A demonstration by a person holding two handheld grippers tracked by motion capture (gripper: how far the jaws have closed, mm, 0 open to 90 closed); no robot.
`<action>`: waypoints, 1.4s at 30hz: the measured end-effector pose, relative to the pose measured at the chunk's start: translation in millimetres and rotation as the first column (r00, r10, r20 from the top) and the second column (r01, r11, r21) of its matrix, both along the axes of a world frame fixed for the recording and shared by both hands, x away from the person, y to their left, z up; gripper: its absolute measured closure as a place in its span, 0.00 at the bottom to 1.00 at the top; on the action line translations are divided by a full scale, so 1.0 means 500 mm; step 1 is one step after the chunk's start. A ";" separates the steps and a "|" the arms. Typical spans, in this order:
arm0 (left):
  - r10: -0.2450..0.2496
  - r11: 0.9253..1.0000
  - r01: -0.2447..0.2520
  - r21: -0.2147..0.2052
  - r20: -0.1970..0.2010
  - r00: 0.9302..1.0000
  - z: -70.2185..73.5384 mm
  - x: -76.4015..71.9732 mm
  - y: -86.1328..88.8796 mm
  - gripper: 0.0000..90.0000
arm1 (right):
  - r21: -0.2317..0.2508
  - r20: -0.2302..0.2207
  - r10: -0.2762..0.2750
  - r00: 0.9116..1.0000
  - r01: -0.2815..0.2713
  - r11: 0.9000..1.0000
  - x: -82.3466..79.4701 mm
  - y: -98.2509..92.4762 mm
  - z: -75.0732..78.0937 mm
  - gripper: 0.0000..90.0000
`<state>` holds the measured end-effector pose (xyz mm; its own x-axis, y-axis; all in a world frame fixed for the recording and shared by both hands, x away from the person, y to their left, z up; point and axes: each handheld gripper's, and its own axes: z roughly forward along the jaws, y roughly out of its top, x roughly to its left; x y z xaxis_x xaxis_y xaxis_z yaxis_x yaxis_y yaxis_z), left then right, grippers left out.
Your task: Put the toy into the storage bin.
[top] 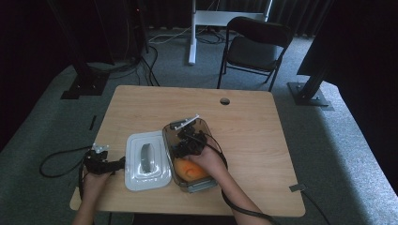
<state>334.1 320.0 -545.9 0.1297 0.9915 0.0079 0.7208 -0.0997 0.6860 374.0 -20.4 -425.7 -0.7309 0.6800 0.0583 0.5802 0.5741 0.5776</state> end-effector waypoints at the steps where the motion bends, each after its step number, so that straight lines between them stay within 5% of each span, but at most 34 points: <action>1: 0.000 1.000 0.000 0.000 0.000 1.000 0.000 0.000 0.000 0.01 | 0.009 -0.006 -0.007 1.000 0.007 1.000 0.001 -0.002 0.001 0.19; 29: 0.001 1.000 -0.001 -0.001 -0.001 1.000 0.000 0.000 0.000 0.01 | 0.092 -0.023 -0.037 0.999 0.039 0.995 -0.010 -0.087 0.022 0.13; 42: 0.005 1.000 -0.005 -0.002 0.001 1.000 0.000 -0.001 -0.001 0.01 | 0.114 0.065 -0.079 0.995 0.071 0.991 -0.025 -0.141 0.032 0.13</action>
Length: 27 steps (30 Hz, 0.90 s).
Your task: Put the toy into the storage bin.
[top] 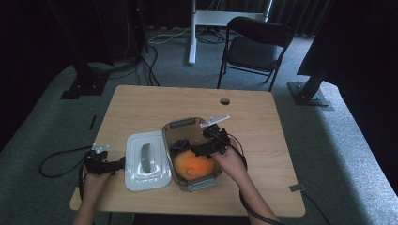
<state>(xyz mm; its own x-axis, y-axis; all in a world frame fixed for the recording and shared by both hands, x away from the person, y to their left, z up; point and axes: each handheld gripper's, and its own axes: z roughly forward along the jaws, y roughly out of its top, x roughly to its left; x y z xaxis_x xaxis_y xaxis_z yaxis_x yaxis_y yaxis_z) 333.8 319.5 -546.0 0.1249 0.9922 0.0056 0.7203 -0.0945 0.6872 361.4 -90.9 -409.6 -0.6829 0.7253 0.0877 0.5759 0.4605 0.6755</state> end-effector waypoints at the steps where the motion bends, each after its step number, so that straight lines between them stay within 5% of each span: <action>1: 0.000 1.000 0.000 0.000 0.000 1.000 0.000 0.000 0.000 0.01 | 0.001 0.013 -0.003 1.000 0.003 1.000 -0.002 -0.004 0.001 0.13; 5: 0.000 1.000 0.000 0.001 0.000 1.000 0.000 0.000 0.000 0.01 | -0.015 0.065 -0.016 0.998 0.017 1.000 -0.013 -0.022 0.003 0.13; 27: -0.002 1.000 0.002 0.003 -0.004 1.000 0.001 0.000 0.000 0.01 | 0.014 0.117 -0.085 0.989 0.084 0.996 -0.027 -0.127 -0.022 0.13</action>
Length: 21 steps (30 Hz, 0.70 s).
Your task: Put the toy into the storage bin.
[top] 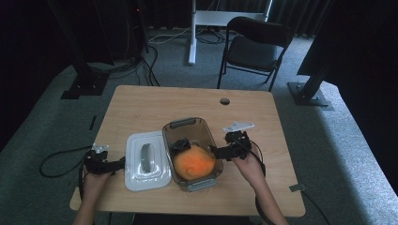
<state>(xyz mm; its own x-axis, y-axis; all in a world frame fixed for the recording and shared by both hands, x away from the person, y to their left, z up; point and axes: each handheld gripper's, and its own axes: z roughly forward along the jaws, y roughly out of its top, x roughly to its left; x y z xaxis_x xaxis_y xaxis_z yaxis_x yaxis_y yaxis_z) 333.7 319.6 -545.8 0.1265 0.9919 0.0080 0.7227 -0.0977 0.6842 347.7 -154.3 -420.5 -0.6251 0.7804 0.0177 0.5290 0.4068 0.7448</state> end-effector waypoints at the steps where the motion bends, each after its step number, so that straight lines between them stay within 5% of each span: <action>1: 0.000 1.000 0.000 0.000 0.000 1.000 0.000 0.000 0.000 0.01 | 0.012 -0.003 -0.010 1.000 0.010 1.000 -0.002 -0.012 -0.004 0.13; 13: 0.002 1.000 -0.002 -0.001 0.000 1.000 0.000 0.000 0.000 0.01 | 0.091 0.021 -0.109 0.994 0.106 0.990 -0.012 -0.096 -0.025 0.13; 21: 0.002 1.000 -0.002 -0.001 0.000 1.000 0.000 0.000 0.000 0.01 | 0.087 0.033 -0.168 0.985 0.164 0.983 -0.019 -0.145 -0.062 0.13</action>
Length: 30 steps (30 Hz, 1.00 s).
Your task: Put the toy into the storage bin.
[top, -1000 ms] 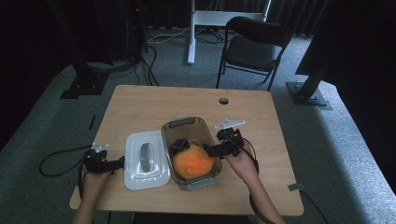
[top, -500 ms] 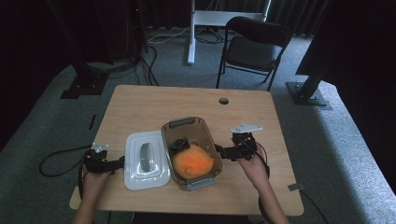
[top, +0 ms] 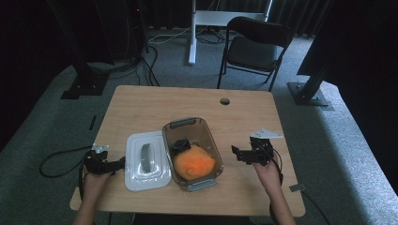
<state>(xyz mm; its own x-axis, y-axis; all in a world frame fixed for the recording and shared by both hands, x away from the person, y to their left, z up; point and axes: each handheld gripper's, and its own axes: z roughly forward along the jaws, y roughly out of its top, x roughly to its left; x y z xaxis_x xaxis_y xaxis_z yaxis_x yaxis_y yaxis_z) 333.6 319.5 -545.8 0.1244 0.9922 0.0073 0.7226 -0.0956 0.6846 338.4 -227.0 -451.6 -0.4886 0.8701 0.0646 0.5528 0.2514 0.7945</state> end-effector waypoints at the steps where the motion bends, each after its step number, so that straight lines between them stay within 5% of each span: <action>1: 0.000 1.000 0.000 0.000 0.000 1.000 0.000 0.000 0.000 0.01 | -0.005 0.002 -0.007 1.000 0.007 1.000 -0.001 -0.005 -0.006 0.13; 13: 0.000 1.000 0.000 0.000 0.000 1.000 0.000 0.000 0.000 0.01 | -0.002 -0.008 -0.042 0.999 0.042 0.999 -0.013 -0.063 -0.068 0.13; 30: 0.000 1.000 0.000 0.000 0.000 1.000 0.000 0.000 0.000 0.01 | -0.090 -0.035 -0.154 0.987 0.151 0.985 -0.031 -0.117 -0.149 0.13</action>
